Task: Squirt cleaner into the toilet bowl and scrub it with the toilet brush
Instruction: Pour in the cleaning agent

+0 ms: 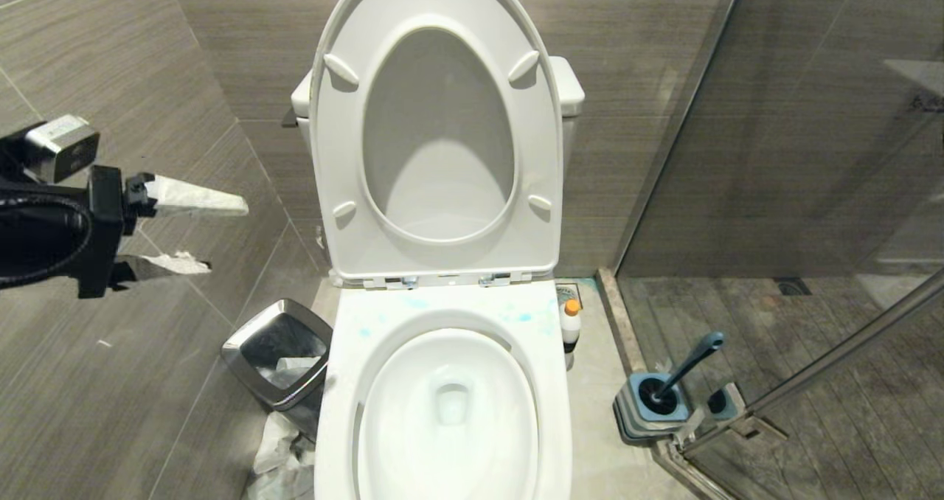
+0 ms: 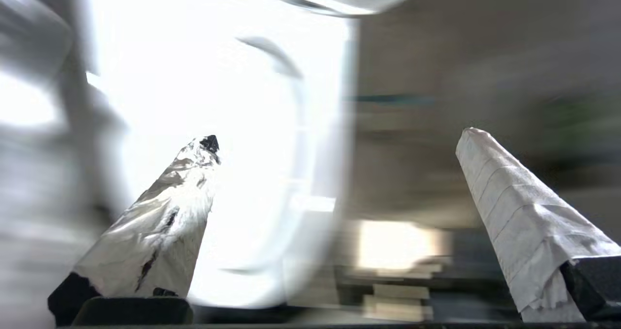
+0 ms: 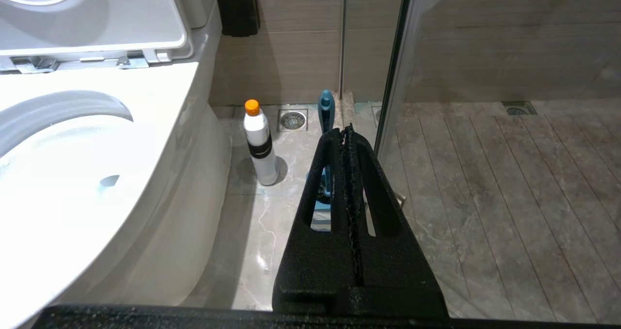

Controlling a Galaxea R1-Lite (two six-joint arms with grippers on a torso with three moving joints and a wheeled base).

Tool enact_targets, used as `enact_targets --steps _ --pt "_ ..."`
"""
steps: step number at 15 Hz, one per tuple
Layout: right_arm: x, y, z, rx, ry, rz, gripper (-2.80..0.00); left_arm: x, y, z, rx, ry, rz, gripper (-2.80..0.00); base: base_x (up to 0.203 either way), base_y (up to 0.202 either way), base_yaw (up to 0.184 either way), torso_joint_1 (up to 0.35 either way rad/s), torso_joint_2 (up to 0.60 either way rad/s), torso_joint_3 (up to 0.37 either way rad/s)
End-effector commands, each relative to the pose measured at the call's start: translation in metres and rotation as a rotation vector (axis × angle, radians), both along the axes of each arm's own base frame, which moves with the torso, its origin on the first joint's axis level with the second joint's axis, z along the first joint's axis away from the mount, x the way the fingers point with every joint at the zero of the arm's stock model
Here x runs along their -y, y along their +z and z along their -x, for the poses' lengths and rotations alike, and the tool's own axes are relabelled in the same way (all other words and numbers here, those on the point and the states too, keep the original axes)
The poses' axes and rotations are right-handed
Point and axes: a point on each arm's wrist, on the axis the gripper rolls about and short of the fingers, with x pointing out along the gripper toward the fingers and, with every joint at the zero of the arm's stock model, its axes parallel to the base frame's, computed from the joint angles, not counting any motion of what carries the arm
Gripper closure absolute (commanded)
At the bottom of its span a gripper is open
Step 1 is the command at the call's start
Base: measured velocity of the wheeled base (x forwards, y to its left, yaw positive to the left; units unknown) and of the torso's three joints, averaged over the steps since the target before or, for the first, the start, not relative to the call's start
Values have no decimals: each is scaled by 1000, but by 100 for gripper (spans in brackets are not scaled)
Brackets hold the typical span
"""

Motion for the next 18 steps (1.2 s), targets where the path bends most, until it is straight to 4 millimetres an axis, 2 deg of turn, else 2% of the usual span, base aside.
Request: enact_targets --steps 1,5,10,11,18 --pt "0 -7 -2 -24 0 1 0 17 26 10 323 -96 -581 -280 0 0 0 0 0 0" --pt "0 -7 -2 -24 0 -1 0 42 64 16 645 35 -660 -280 0 0 0 0 0 0" --pt "0 -7 -2 -24 0 -1 0 47 94 67 821 82 -626 -280 0 0 0 0 0 0" --pt "0 -7 -2 -24 0 -1 0 46 97 74 836 92 -616 0 0 0 0 0 0 0" --pt "0 -7 -2 -24 0 0 0 35 110 123 911 199 -580 0 0 0 0 0 0 0"
